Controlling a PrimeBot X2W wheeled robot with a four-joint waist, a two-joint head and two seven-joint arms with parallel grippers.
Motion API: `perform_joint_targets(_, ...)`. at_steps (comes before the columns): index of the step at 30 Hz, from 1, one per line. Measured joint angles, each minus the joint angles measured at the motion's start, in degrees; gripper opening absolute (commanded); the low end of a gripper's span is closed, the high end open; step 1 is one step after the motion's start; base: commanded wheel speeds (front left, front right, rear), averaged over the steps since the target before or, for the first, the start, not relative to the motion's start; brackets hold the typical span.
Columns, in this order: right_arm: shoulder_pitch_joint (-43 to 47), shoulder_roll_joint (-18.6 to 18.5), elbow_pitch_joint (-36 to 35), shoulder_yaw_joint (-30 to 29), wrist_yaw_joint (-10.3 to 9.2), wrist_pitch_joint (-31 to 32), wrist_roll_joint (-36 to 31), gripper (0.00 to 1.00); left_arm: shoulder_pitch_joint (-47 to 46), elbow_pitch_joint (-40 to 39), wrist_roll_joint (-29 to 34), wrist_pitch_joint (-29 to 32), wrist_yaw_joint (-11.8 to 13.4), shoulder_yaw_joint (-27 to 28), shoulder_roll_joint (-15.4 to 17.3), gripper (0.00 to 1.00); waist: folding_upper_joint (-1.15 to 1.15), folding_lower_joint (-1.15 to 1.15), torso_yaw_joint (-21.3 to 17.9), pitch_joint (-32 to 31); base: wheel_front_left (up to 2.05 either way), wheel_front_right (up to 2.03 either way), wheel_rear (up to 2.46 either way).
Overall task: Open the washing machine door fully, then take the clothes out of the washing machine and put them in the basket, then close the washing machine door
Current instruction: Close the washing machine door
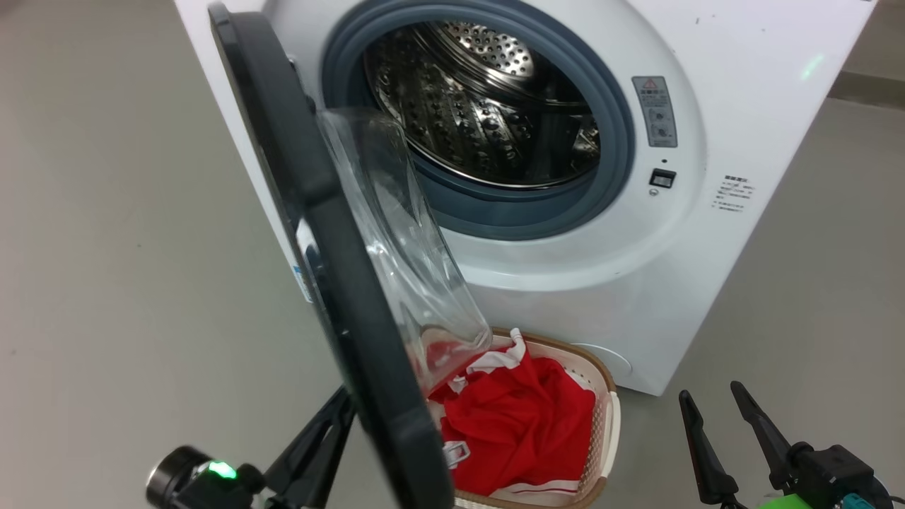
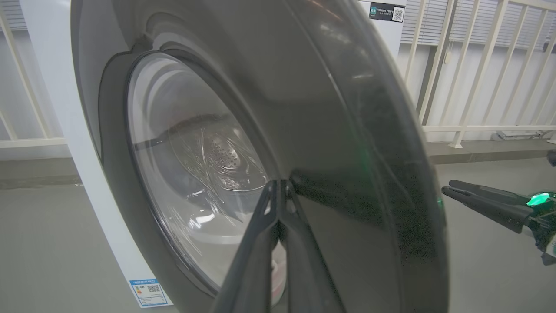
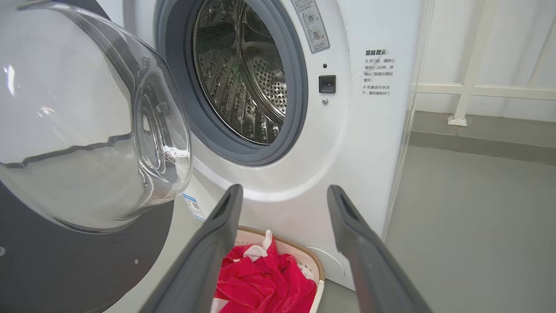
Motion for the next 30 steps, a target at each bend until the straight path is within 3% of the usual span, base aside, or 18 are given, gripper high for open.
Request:
perform_joint_targets(9,-0.31,0.03,-0.26,-0.23,0.00,0.00,-0.85,1.00,-7.27,3.55,-0.96,-0.02,-0.01,-4.76,-2.23,0.00,0.00,0.00,-3.66,1.89,0.00,0.00,0.00)
perform_joint_targets(30,-4.12,0.08,-0.78,-1.44,0.00,0.00,-0.89,1.00,-25.03,17.30,-3.63,-0.25,-0.02,-6.89,-8.71,0.00,0.00,0.00,-12.76,7.37,0.00,0.00,0.00)
